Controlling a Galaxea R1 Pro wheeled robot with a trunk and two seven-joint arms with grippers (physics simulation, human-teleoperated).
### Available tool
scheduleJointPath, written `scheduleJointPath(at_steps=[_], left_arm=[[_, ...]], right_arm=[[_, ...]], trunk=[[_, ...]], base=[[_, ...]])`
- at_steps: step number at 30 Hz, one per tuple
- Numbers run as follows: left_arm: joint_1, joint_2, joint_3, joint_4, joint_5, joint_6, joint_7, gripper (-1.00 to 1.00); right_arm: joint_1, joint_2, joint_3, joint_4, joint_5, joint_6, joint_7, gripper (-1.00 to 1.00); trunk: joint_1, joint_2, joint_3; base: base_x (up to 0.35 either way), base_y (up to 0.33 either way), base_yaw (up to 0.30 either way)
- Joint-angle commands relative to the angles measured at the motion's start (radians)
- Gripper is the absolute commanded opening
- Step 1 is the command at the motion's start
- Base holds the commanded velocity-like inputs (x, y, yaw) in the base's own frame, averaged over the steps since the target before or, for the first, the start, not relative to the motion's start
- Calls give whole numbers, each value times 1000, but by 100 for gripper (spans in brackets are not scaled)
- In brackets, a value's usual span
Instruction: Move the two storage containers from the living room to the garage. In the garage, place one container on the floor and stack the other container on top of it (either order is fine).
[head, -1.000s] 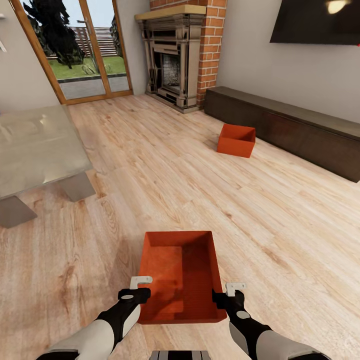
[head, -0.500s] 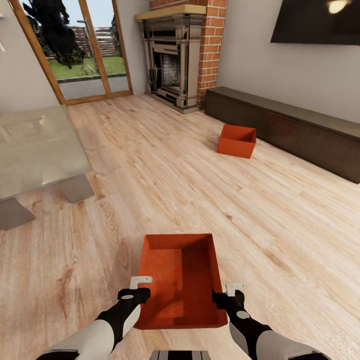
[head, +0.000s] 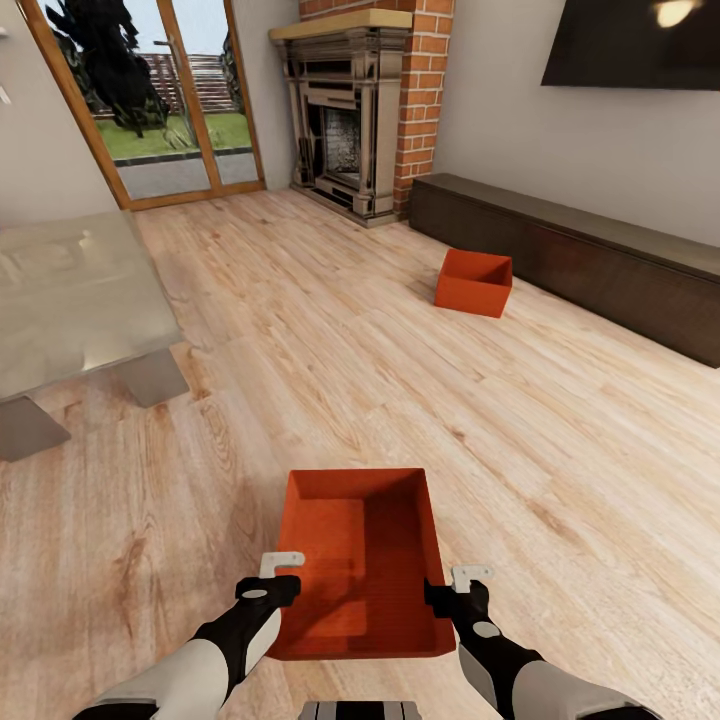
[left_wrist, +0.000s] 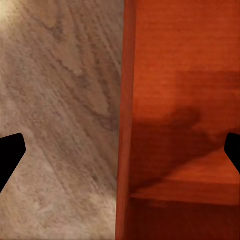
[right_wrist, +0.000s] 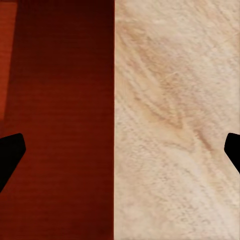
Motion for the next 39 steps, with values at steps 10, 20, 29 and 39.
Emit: scheduleJointPath(at_steps=[10, 20, 29, 39], left_arm=[[0, -1, 6, -1, -5, 4, 2, 100], [0, -1, 6, -1, -5, 4, 2, 100], [0, -1, 6, -1, -5, 4, 2, 100], [0, -1, 6, -1, -5, 4, 2, 100]], right_arm=[[-1, 0, 8, 1, -6, -2, -5, 100], [0, 0, 8, 1, -5, -3, -5, 100], [0, 0, 8, 1, -5, -3, -5, 100], [-1, 0, 8, 1, -5, -3, -5, 100]], trunk=[[0, 0, -1], [8, -14, -7], [34, -63, -29], [34, -63, -29]], base=[[0, 0, 0], [0, 0, 0], [0, 0, 0], [0, 0, 0]])
